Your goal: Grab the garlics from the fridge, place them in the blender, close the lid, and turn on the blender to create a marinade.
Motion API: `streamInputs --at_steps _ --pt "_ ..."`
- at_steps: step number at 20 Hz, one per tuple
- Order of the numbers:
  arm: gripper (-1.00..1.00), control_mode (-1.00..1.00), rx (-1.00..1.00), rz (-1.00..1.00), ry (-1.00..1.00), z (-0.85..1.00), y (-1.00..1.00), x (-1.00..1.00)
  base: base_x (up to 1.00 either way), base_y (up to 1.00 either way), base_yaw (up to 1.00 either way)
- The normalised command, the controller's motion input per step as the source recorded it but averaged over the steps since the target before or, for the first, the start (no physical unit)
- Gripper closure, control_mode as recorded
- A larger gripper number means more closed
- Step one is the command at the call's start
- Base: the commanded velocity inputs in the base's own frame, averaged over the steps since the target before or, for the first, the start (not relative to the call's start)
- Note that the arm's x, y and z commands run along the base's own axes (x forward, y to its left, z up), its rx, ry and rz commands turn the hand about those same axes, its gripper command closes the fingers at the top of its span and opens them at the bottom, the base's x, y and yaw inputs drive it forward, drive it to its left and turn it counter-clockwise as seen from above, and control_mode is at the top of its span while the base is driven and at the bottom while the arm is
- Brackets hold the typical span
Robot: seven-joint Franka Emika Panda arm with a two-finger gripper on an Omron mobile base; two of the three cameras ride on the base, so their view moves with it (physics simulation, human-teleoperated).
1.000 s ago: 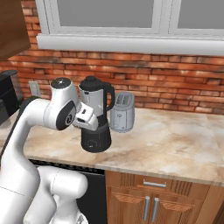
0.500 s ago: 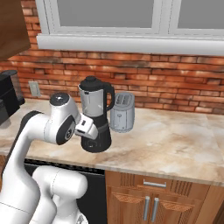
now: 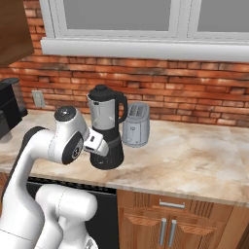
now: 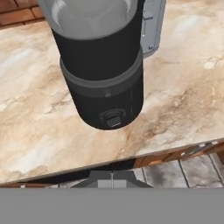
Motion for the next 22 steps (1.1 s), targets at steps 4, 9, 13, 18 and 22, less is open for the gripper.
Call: streamInputs --at_steps 4,9,13,18,22 --pt "1.00 -1.00 -0.01 0.00 -0.09 -0.18 0.00 0.07 0.00 0.00 0.00" --pt "1.00 -1.00 -0.02 0.00 -0.16 -0.04 0.00 0.11 0.00 0.00 0.00" --pt "1.00 -1.00 0.00 -0.01 -0.05 -0.08 0.00 0.40 0.00 0.00 0.00" --pt "1.00 -1.00 -0.02 0.00 0.00 -0.17 -0.01 0.35 0.00 0.00 0.00" --pt "1.00 -1.00 0.00 0.00 -0.01 -0.14 -0.01 0.05 0.00 0.00 0.00"
